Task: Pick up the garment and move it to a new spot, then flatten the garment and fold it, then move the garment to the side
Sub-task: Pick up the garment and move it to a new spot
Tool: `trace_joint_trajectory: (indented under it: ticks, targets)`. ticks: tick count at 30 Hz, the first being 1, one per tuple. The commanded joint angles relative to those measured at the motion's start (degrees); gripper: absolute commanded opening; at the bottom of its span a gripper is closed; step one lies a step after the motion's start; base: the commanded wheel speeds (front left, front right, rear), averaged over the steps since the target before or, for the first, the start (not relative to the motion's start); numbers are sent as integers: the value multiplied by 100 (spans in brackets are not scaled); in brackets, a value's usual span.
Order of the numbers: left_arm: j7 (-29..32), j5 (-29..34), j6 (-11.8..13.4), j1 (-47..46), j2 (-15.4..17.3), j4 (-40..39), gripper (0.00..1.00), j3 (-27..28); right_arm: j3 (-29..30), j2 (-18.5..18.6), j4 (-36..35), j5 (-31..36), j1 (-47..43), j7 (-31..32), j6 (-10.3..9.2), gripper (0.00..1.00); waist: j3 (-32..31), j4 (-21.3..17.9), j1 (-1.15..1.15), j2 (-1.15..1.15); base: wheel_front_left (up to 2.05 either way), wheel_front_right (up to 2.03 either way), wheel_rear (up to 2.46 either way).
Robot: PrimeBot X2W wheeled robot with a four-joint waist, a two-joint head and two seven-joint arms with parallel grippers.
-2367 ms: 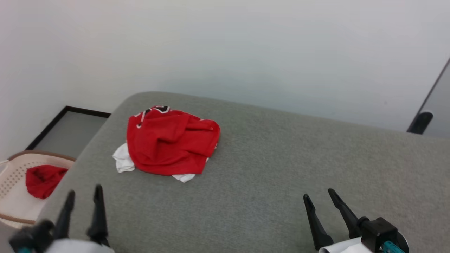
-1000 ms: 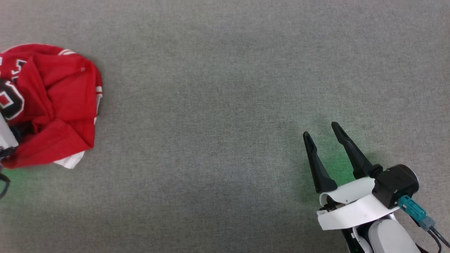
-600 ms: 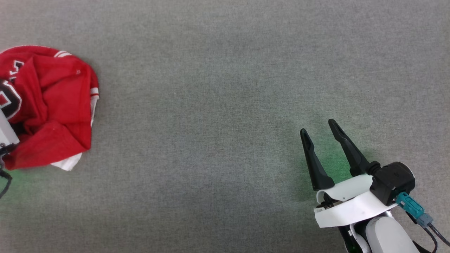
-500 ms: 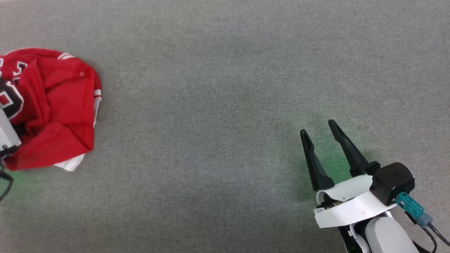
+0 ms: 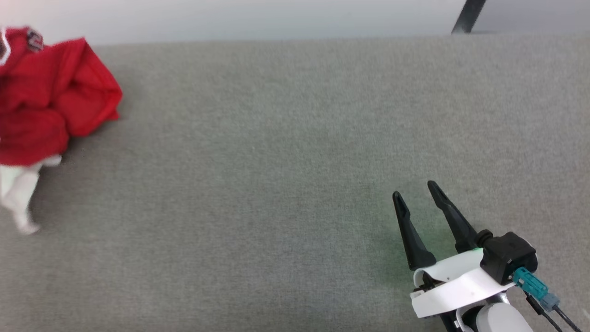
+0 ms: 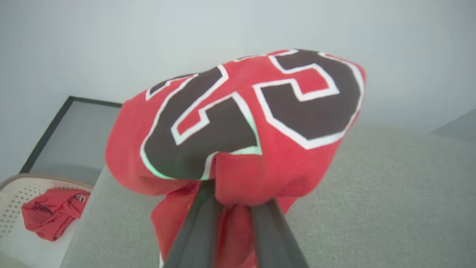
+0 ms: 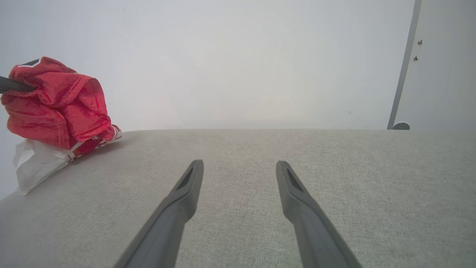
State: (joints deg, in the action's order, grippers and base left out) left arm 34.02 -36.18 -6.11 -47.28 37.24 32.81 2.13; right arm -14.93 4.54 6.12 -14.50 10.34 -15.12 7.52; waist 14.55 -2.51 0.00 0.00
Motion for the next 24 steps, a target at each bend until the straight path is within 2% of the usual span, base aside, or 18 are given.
trace_joint_trajectory:
  ticks: [1,6,13,18,24]
  targets:
    - [-82,48,-15,-76,12,-129,0,-12,5,-16,12,-43,-79,-4,-6,100,-402,208,0,0,0,0,0]
    - [-274,127,-4,-235,-73,-712,0,-121,16,-55,43,-72,-190,-4,-6,100,-768,344,0,0,0,0,0]
    - [10,38,119,-172,-379,-1493,0,-372,62,-83,87,-83,-259,-4,-6,100,-1084,374,0,0,0,0,0]
    - [405,-93,399,154,-613,-2247,0,-478,280,-93,72,-13,-285,-4,-6,100,-1156,170,0,0,0,0,0]
    - [857,-224,714,679,-804,-3081,0,-609,688,-16,93,52,-309,-4,-6,100,-1143,-278,0,0,0,0,0]
